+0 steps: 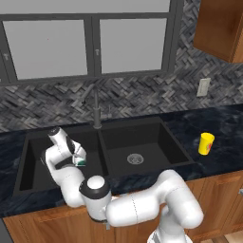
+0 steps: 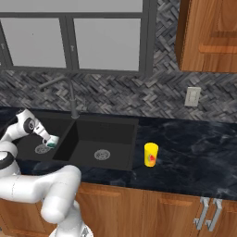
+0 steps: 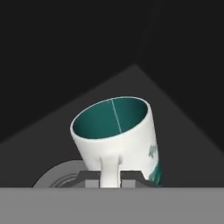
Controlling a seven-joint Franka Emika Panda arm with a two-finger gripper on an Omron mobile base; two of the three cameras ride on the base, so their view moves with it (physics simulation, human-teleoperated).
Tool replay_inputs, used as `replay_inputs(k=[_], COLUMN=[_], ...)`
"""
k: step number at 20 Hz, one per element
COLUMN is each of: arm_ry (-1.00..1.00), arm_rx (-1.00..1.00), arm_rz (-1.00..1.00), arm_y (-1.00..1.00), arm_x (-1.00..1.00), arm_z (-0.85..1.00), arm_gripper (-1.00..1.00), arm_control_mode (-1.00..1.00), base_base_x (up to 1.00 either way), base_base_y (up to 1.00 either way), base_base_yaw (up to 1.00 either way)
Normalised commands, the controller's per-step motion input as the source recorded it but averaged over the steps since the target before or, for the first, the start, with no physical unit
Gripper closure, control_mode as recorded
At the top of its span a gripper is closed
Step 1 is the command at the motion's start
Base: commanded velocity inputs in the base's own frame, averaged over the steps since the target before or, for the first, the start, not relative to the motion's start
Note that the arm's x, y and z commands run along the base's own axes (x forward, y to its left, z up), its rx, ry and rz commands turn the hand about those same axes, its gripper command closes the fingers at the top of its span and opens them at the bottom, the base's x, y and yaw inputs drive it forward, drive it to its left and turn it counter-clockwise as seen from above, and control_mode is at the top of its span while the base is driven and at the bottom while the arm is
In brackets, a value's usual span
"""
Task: Place the mug in the left basin and the cup in the right basin of the sink.
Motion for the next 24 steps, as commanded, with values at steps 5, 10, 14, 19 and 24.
replay_inputs(k=[5,10,14,19,24], arm_ry=[0.02,0.05,0.0,0.0,0.0], arm_rx=[-0.03,-0.04,-0.02,0.0,0.0], arm_rz=[0.0,0.0,-0.02,-0.03,-0.03], arm_y=[0.0,0.01,0.01,0.05,0.08], arm_x=[-0.24,-0.23,-0.23,-0.18,-0.24], arm_z=[-0.34,-0.4,-0.32,-0.04,0.0], arm_gripper=[-1.0,-1.0,-1.0,-1.0,-1.0], arm_control_mode=[-1.0,-1.0,-1.0,-1.0,-1.0], base_base_x=[0.0,0.0,0.0,0.0,0.0], base_base_y=[0.0,0.0,0.0,0.0,0.0], base_base_yaw=[0.0,0.0,0.0,0.0,0.0])
